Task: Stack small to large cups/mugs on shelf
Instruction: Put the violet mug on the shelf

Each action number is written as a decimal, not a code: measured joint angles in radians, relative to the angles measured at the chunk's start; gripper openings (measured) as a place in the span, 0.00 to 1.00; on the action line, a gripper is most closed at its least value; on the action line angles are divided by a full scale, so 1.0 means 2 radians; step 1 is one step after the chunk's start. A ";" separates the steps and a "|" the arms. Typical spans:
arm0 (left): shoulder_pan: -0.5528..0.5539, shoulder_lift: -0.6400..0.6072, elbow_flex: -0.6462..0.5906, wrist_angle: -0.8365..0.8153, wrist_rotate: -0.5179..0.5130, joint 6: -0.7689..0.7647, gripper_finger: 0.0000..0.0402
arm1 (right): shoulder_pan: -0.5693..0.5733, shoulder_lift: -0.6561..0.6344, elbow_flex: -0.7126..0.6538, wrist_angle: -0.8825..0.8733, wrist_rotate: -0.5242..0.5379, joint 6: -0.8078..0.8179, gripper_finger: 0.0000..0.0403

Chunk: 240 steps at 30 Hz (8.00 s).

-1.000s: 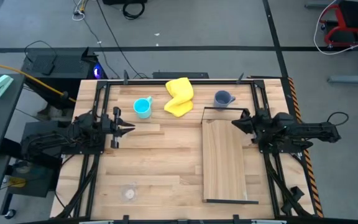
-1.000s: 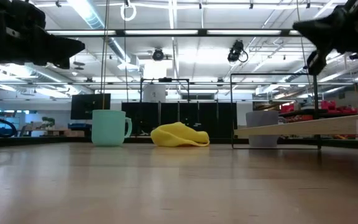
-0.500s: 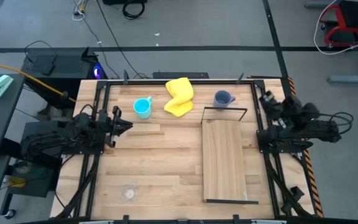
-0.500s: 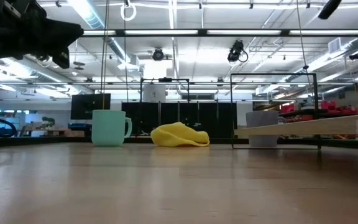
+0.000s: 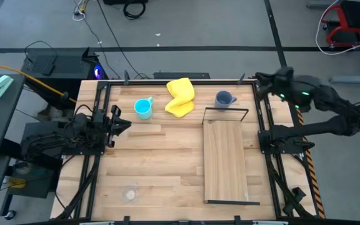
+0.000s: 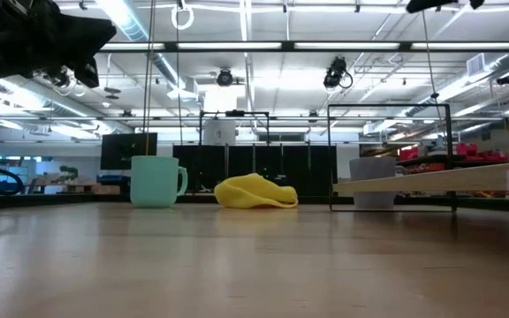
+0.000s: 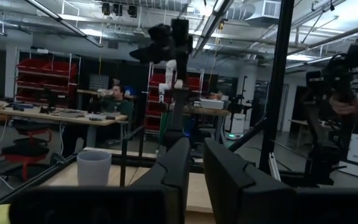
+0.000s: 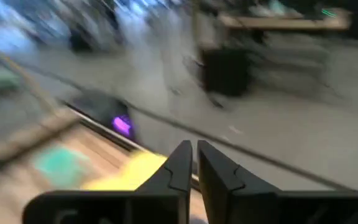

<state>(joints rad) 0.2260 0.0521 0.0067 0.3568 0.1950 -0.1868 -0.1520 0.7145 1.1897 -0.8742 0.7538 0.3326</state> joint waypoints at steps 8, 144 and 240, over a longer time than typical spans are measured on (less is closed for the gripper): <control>0.000 0.000 0.000 -0.001 0.000 0.001 0.14 | -0.196 0.177 0.092 -0.137 -0.135 0.026 0.15; 0.000 0.000 0.000 -0.039 -0.010 -0.018 0.03 | -0.312 0.462 0.031 -0.075 -0.330 -0.074 0.00; 0.000 0.000 0.000 -0.043 -0.010 -0.016 0.02 | -0.302 0.433 0.353 -0.349 -0.309 -0.072 0.03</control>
<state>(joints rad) 0.2260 0.0521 0.0067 0.2707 0.1755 -0.2193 -0.7569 1.5803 1.8951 -1.5712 0.1351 0.1882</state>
